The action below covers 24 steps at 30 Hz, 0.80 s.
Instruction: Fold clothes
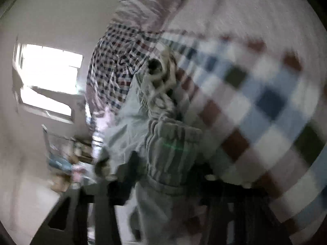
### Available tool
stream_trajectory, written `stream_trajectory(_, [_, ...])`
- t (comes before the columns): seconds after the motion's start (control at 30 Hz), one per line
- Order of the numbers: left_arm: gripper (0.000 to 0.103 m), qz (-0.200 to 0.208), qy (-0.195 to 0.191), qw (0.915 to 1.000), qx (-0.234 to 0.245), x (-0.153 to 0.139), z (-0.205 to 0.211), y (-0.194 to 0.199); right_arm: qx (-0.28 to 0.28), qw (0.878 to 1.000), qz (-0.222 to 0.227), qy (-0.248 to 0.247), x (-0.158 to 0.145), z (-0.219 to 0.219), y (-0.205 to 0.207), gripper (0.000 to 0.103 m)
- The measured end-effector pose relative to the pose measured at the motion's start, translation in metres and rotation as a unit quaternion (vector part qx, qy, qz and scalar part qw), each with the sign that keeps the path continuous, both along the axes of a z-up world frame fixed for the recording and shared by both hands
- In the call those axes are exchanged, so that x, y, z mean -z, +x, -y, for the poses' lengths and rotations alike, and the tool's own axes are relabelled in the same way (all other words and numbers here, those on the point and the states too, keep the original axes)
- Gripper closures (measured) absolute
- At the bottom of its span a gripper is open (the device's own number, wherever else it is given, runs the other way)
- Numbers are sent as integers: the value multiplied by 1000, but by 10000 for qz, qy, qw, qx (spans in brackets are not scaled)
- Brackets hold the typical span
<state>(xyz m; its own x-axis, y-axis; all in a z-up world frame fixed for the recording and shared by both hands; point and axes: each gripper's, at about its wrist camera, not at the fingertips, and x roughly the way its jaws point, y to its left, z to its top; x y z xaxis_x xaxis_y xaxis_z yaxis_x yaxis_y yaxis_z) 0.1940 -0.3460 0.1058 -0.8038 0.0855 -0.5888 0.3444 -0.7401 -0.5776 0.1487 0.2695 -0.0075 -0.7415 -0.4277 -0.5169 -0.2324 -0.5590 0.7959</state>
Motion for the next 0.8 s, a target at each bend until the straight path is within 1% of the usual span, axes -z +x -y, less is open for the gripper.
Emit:
stream_trajectory(0.03, [101,13,1,10000,17,0,-1,0,22,9998,12,203,-7,-2,0,71])
stream_trajectory(0.07, [101,30,8,10000,41,1,-3,-1,43,9992,24,407,-14,-4,0,73])
stream_trajectory(0.1, [101,50,28,10000,73,2,-5,-1,126,9986,21,506,-20,-10,1,74])
stream_trajectory(0.2, [101,127,130,9996,222,6,-18,-3,430,9968,-5,678,-35,-31,4,78])
stream_trajectory(0.37, [101,211,49,9978,626,10,-58,-8,814,9909,-62,1073,-62,-62,15,78])
stream_trajectory(0.47, [101,288,51,9958,870,16,-84,-10,1172,9863,-104,1160,-70,-82,31,78])
stream_trajectory(0.53, [101,335,90,9944,1001,20,-98,-10,1440,9824,-123,1182,-76,-98,43,83])
stream_trajectory(0.63, [101,391,194,9918,1202,27,-118,-8,1790,9782,-73,1051,-74,-131,68,85])
stream_trajectory(0.7, [101,450,244,9894,1359,33,-133,-6,2033,9736,50,1037,-68,-148,80,85])
stream_trajectory(0.73, [101,515,276,9879,1439,38,-141,-6,2149,9714,172,993,-60,-156,87,85])
stream_trajectory(0.8, [101,652,233,9856,1543,49,-153,-7,2156,9721,401,830,-42,-165,93,84])
